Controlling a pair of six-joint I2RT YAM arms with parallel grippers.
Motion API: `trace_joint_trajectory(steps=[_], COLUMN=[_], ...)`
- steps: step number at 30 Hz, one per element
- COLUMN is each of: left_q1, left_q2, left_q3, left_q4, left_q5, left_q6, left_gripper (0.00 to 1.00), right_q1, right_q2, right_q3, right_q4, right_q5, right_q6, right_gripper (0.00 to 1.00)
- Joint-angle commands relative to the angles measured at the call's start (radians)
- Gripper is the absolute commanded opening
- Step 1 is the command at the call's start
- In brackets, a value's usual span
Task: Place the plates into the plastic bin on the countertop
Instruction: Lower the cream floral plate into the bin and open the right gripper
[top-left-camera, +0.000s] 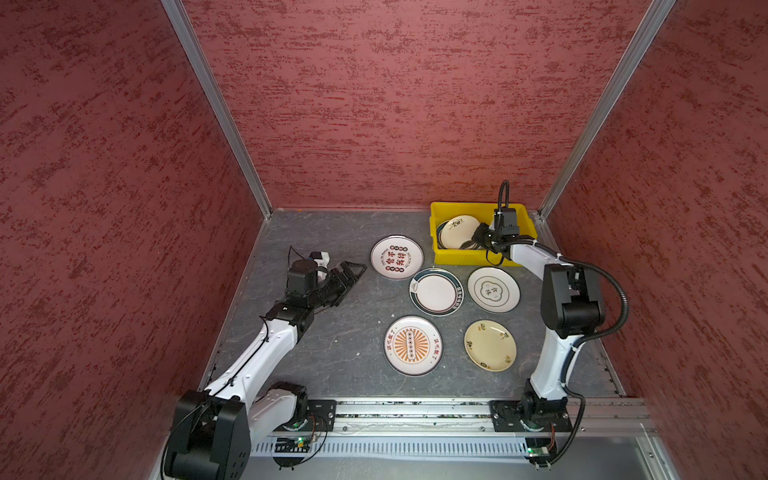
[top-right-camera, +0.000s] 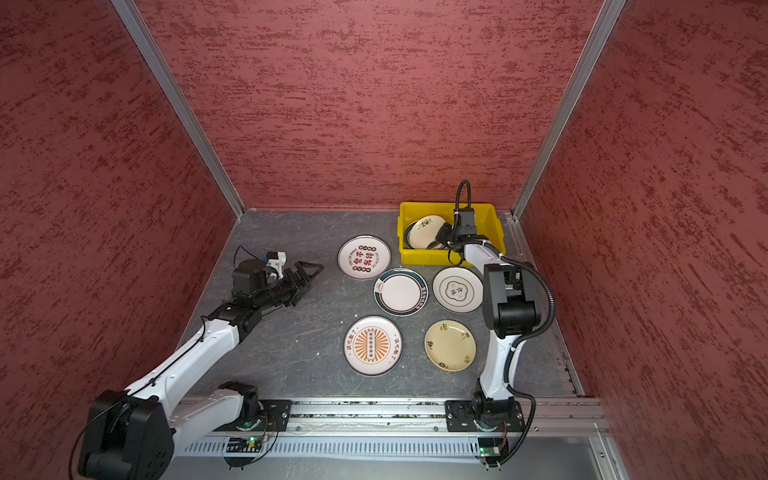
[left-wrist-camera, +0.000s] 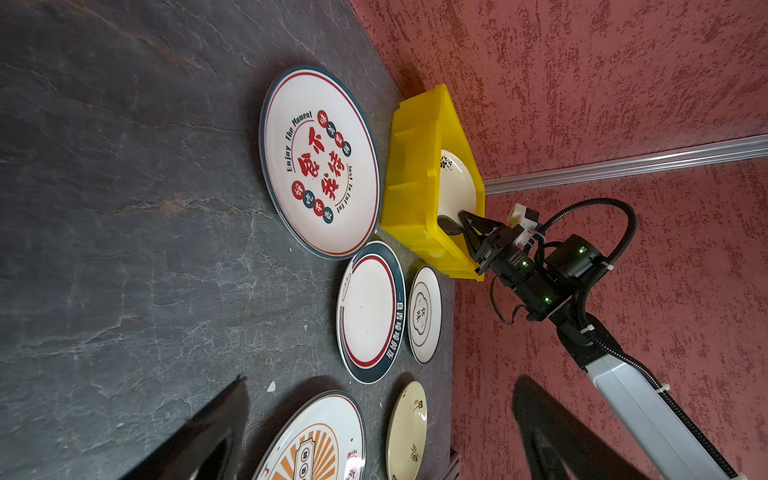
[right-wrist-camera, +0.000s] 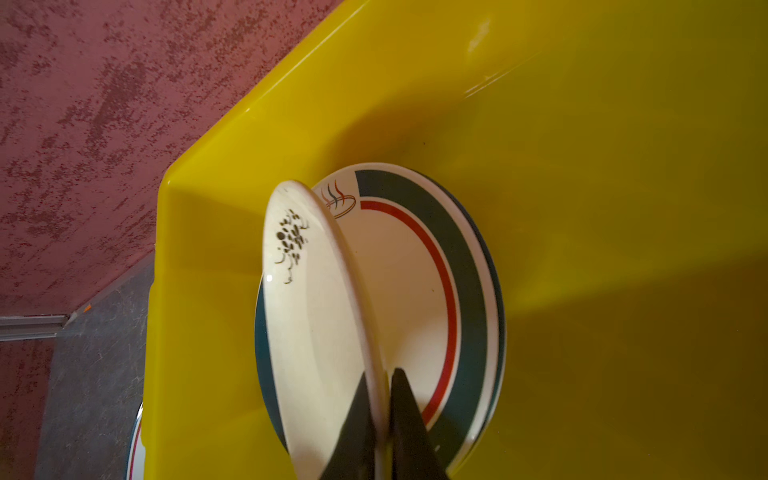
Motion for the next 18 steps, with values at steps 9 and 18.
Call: trace_joint_trajectory(steps=[9, 18], left_q1=[0.026, 0.044], left_q2=[-0.016, -0.024], left_q3=[-0.024, -0.048], left_q4=[0.012, 0.018], left_q5=[0.011, 0.022], left_q6=[0.007, 0.008], left_gripper=[0.99, 0.99], right_q1=[-0.008, -0.009], right_q2=[-0.044, -0.216], right_q3=[0.003, -0.104], right_q4=[0.044, 0.065], right_q5=[0.003, 0.071], right_q6=[-0.017, -0.027], right_gripper=[0.94, 0.99])
